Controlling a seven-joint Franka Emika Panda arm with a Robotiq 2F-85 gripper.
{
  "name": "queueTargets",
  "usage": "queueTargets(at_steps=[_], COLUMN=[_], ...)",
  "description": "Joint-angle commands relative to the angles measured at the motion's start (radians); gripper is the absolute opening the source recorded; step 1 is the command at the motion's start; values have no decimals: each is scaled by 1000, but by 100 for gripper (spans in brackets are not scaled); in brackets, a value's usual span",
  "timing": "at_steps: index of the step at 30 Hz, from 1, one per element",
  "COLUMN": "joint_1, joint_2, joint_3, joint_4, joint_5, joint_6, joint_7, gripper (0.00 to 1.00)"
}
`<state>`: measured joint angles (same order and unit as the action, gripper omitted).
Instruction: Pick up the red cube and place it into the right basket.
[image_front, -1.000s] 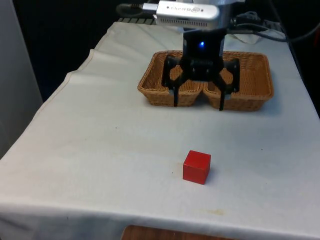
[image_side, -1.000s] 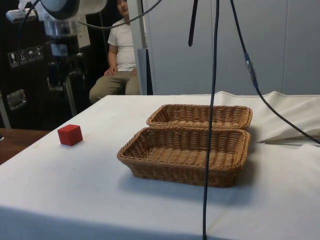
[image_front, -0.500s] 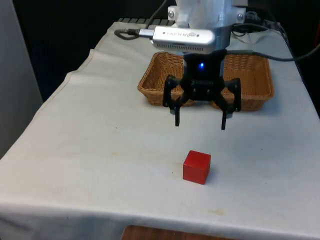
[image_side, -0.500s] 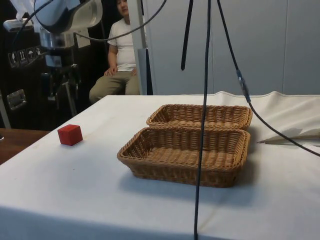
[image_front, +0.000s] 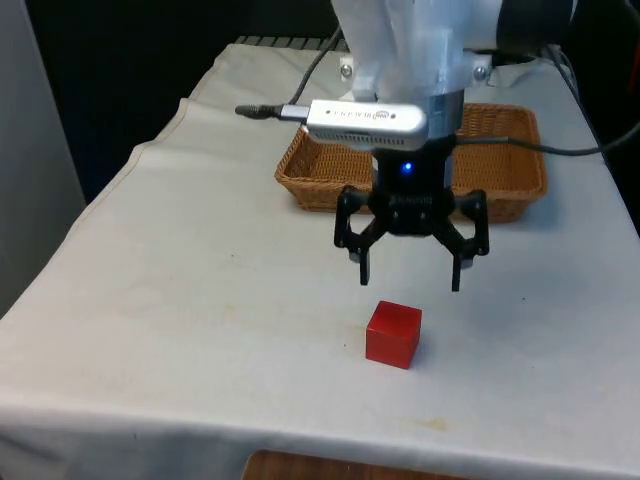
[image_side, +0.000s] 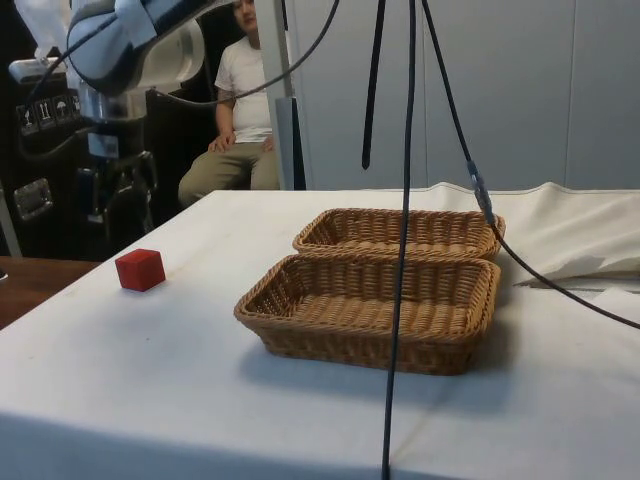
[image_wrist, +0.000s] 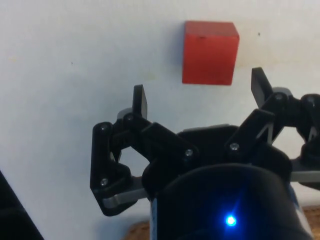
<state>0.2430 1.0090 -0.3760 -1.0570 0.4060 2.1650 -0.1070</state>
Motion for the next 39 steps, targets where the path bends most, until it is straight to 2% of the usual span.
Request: queueTargets(at_steps=[1, 3, 4, 5, 9, 11, 12, 13, 19, 20, 21, 27, 28, 29, 35, 36, 37, 39], joint_1=[-9, -10, -3, -10, -13, -13, -7, -13, -12, -7, -12, -12, -5, -12, -17, -8, -17, -18], joint_2=[15, 25, 17, 29, 49, 58, 49, 62, 90, 76, 94, 121, 105, 125, 150, 136, 152, 154], joint_3=[7, 6, -1, 5, 3, 2, -2, 2, -1, -2, -1, 0, -2, 0, -2, -3, -2, -3], joint_4=[15, 20, 10, 22, 29, 33, 21, 35, 52, 34, 54, 67, 39, 69, 87, 59, 89, 90], joint_5=[11, 22, 19, 28, 48, 51, 47, 51, 48, 49, 48, 49, 49, 49, 50, 49, 50, 50], joint_6=[-3, 0, 4, 2, 7, 7, 12, 6, -5, 12, -6, -5, 12, -5, 1, 15, 1, 2], joint_7=[1, 1, 0, 2, 3, 7, 3, 9, 28, 19, 30, 49, 38, 51, 66, 59, 68, 70], gripper=[100, 100, 100, 100, 100, 100, 100, 100, 100, 100, 100, 100, 100, 100, 100, 100, 100, 100])
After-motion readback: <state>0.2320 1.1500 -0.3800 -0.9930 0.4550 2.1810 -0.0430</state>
